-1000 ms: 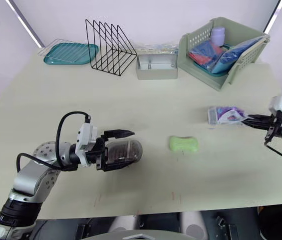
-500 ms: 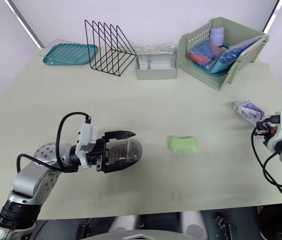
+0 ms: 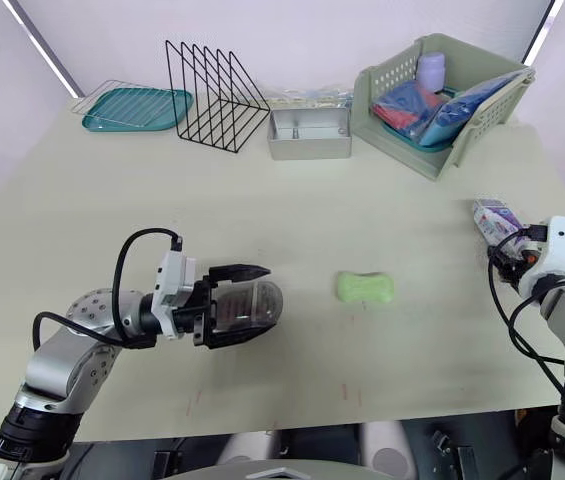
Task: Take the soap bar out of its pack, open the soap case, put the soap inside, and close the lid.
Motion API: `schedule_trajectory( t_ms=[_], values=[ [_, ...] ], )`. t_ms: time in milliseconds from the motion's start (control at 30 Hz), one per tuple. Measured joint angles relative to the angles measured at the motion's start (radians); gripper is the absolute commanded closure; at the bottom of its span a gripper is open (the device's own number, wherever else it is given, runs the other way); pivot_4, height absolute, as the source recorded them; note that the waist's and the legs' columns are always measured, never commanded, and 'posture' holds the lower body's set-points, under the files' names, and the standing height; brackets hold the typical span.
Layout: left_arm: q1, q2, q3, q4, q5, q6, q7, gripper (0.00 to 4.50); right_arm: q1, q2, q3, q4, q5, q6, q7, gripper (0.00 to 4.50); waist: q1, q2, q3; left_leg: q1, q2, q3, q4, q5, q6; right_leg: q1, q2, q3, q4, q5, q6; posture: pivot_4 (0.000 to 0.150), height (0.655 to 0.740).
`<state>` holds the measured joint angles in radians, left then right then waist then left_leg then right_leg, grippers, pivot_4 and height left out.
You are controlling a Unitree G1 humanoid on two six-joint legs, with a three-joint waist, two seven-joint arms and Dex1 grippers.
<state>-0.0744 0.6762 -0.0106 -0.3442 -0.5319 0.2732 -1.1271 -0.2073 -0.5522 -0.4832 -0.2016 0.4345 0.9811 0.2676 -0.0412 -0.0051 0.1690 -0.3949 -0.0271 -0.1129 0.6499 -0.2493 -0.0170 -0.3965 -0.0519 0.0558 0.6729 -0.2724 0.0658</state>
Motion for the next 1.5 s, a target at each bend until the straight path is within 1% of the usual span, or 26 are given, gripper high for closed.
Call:
schedule_trajectory(
  t_ms=[33,100,233,333,400,433,467,567,600,767,833,1033,1200,1233,1300,1433,1467,1500],
  values=[
    [0.001,0.000,0.000,0.000,0.006,-0.006,0.000,0.00,0.024,-0.073,0.055,0.000,-0.004,-0.045,0.078,0.02,0.000,0.000,0.000,0.000,-0.001,0.000,0.000,0.000,0.000,0.000,0.000,0.000,0.000,0.000,0.000,0.150,0.7400],
    [0.001,0.001,0.000,0.001,0.017,-0.012,0.000,0.00,0.025,-0.111,0.075,-0.004,-0.008,-0.086,0.130,0.02,0.001,0.000,0.000,0.000,-0.001,0.000,0.000,0.000,0.000,0.000,0.000,0.000,-0.001,0.000,0.000,0.150,0.7400],
    [0.001,0.002,0.000,0.003,0.026,-0.022,-0.003,0.00,0.009,-0.253,0.131,0.030,-0.041,-0.313,0.339,0.02,0.001,0.000,0.000,0.000,-0.001,0.000,0.000,0.000,0.000,0.000,0.000,0.000,-0.001,0.000,0.000,0.150,0.7400],
    [-0.003,0.002,-0.001,0.008,0.035,-0.027,-0.006,0.00,-0.035,-0.282,0.136,0.100,-0.049,-0.474,0.460,0.02,0.000,0.000,0.000,0.000,-0.001,0.000,0.000,0.000,0.000,0.000,0.000,-0.001,-0.001,0.000,0.000,0.150,0.7400],
    [-0.014,0.003,-0.003,0.022,0.042,-0.036,-0.013,0.00,-0.052,-0.282,0.138,0.164,-0.022,-0.594,0.604,0.02,0.001,0.000,0.000,0.000,-0.001,0.000,0.000,0.000,0.000,0.000,0.000,-0.001,-0.001,0.000,0.000,0.150,0.7400],
    [-0.018,0.004,-0.004,0.025,0.044,-0.038,-0.014,0.00,-0.047,-0.282,0.142,0.169,-0.012,-0.619,0.642,0.02,0.001,0.000,0.000,0.000,-0.001,-0.001,0.000,0.000,0.000,0.001,0.000,-0.001,-0.001,0.000,0.000,0.150,0.7400],
    [-0.029,0.007,-0.005,0.032,0.056,-0.043,-0.021,0.00,-0.011,-0.282,0.157,0.170,0.022,-0.674,0.757,0.02,0.005,0.000,0.000,0.000,0.000,-0.002,0.000,0.000,0.000,0.001,0.000,-0.002,-0.002,0.000,0.000,0.150,0.7400],
    [-0.033,0.009,-0.005,0.044,0.062,-0.044,-0.025,0.00,0.051,-0.276,0.195,0.172,0.059,-0.725,0.894,0.02,0.006,0.000,0.000,-0.001,0.001,-0.001,0.001,0.000,0.000,0.001,-0.001,-0.001,-0.002,0.000,0.000,0.150,0.7400],
    [-0.035,0.010,-0.006,0.045,0.064,-0.044,-0.027,0.00,0.088,-0.276,0.213,0.171,0.074,-0.764,0.980,0.02,0.006,0.000,0.000,0.000,0.001,-0.001,0.001,0.000,0.000,0.002,-0.001,-0.001,-0.002,0.000,0.000,0.150,0.7400],
    [-0.038,0.011,-0.007,0.047,0.070,-0.045,-0.029,0.00,0.128,-0.272,0.244,0.177,0.078,-0.856,1.105,0.02,0.003,0.000,0.000,0.000,0.002,-0.001,0.001,0.000,0.000,0.001,0.000,-0.002,-0.001,0.000,0.000,0.150,0.7400],
    [-0.037,0.013,-0.007,0.047,0.072,-0.045,-0.029,0.00,0.148,-0.251,0.264,0.194,0.078,-0.909,1.158,0.02,0.003,0.000,0.000,0.000,0.002,-0.001,0.001,0.000,0.000,0.002,0.000,-0.001,-0.001,0.000,0.000,0.150,0.7400],
    [-0.035,0.028,-0.007,0.052,0.098,-0.067,-0.044,0.00,0.156,-0.209,0.281,0.265,0.084,-1.018,1.256,0.02,0.004,0.000,0.001,0.000,0.002,-0.001,0.001,0.000,0.000,0.001,-0.001,-0.001,-0.001,0.000,0.000,0.150,0.7400],
    [-0.050,0.048,-0.007,0.074,0.117,-0.087,-0.058,0.00,0.154,-0.183,0.291,0.291,0.083,-1.058,1.273,0.02,0.004,0.000,0.001,0.000,0.002,-0.001,0.001,0.000,0.000,0.001,-0.001,-0.001,-0.001,0.000,0.000,0.150,0.7400],
    [-0.054,0.057,-0.007,0.084,0.119,-0.091,-0.064,0.00,0.152,-0.179,0.291,0.290,0.083,-1.058,1.272,0.02,0.005,0.000,0.001,0.000,0.002,-0.001,0.001,0.000,0.000,0.001,-0.001,-0.002,-0.001,0.000,0.000,0.150,0.7400],
    [-0.066,0.107,-0.004,0.097,0.136,-0.106,-0.097,0.00,0.151,-0.179,0.294,0.290,0.083,-1.058,1.264,0.02,0.004,0.000,0.001,0.001,0.002,-0.001,0.001,0.000,0.000,0.001,-0.001,-0.001,-0.001,0.000,0.000,0.150,0.7400],
    [-0.067,0.157,-0.002,0.100,0.136,-0.091,-0.137,0.00,0.150,-0.179,0.302,0.290,0.082,-1.052,1.260,0.02,0.004,0.000,0.001,0.001,0.002,-0.001,0.001,0.000,0.000,0.001,-0.001,-0.002,-0.001,0.000,0.000,0.150,0.7400],
    [-0.067,0.209,0.003,0.109,0.141,-0.093,-0.168,0.00,0.150,-0.181,0.303,0.290,0.082,-1.050,1.255,0.02,0.004,0.000,0.001,0.001,0.002,-0.001,0.000,0.000,0.000,0.001,0.000,-0.002,-0.001,0.000,0.000,0.150,0.7400],
    [-0.067,0.212,0.004,0.112,0.142,-0.095,-0.170,0.00,0.150,-0.181,0.303,0.290,0.082,-1.050,1.255,0.02,0.004,0.000,0.001,0.001,0.002,-0.001,0.000,0.000,0.000,0.001,-0.001,-0.001,-0.001,0.000,0.000,0.150,0.7400]
  ],
)
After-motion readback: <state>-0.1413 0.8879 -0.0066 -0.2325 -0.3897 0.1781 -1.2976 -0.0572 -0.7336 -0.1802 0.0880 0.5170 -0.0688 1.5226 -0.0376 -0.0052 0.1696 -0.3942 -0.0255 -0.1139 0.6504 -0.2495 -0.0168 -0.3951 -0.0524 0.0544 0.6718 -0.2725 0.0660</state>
